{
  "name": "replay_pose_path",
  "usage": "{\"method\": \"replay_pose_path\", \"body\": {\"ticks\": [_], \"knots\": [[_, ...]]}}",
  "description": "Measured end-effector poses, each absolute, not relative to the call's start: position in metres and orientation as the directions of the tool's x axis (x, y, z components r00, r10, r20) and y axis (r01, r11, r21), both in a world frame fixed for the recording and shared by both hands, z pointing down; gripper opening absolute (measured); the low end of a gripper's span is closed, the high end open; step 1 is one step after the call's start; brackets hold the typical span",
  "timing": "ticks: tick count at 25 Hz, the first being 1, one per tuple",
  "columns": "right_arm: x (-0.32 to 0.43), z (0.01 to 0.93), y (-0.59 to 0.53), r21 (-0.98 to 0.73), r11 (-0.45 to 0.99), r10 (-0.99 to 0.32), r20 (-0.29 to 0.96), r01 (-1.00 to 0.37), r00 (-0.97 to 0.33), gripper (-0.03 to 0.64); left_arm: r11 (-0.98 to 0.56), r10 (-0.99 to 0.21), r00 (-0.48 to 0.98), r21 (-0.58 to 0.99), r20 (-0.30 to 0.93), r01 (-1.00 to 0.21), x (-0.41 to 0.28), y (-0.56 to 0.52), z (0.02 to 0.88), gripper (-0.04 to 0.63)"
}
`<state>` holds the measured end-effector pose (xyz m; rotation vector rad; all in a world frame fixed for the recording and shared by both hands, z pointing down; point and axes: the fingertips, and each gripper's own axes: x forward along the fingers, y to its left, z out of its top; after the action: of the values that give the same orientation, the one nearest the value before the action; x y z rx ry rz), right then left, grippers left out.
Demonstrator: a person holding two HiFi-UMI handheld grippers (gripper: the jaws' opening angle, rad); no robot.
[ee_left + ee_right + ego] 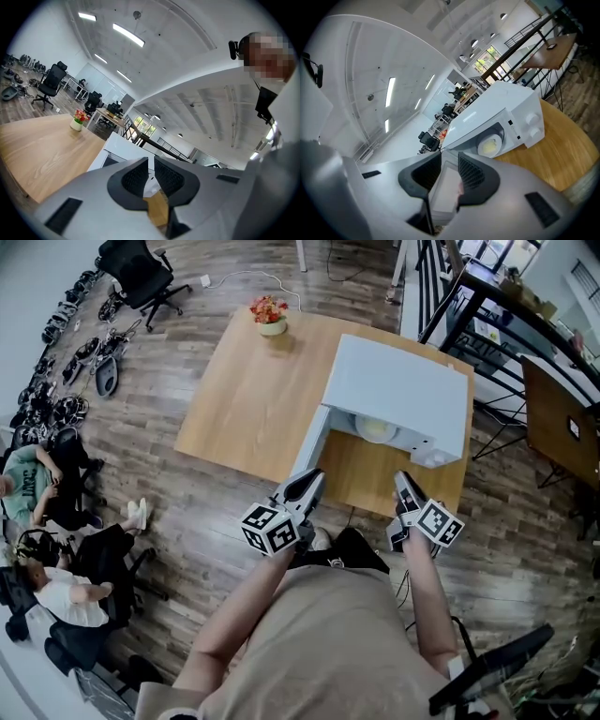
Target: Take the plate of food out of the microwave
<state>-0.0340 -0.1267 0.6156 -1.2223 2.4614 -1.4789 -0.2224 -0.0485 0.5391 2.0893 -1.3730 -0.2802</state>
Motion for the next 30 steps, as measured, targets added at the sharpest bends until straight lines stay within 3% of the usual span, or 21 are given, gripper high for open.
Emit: {"method": "replay_pose_path", "body": {"ticks": [20,30], "knots": [[-0.044,0.667,-0.177,-0.763,0.199,-0.565,0.424,-0.615,-0.708,0.115,-0.18,-0.908,0.366,0.598,0.204,-0.781,-0.221,-0.095,0.539,0.02],[-0.042,0.766,-0.219,-0.817,-0.017,-0.582,0.477,-0.576,-0.659,0.115,-0.109,-0.906,0.311,0.552,0.288,-0.827,-0.2,-0.111,0.542,0.02]]}}
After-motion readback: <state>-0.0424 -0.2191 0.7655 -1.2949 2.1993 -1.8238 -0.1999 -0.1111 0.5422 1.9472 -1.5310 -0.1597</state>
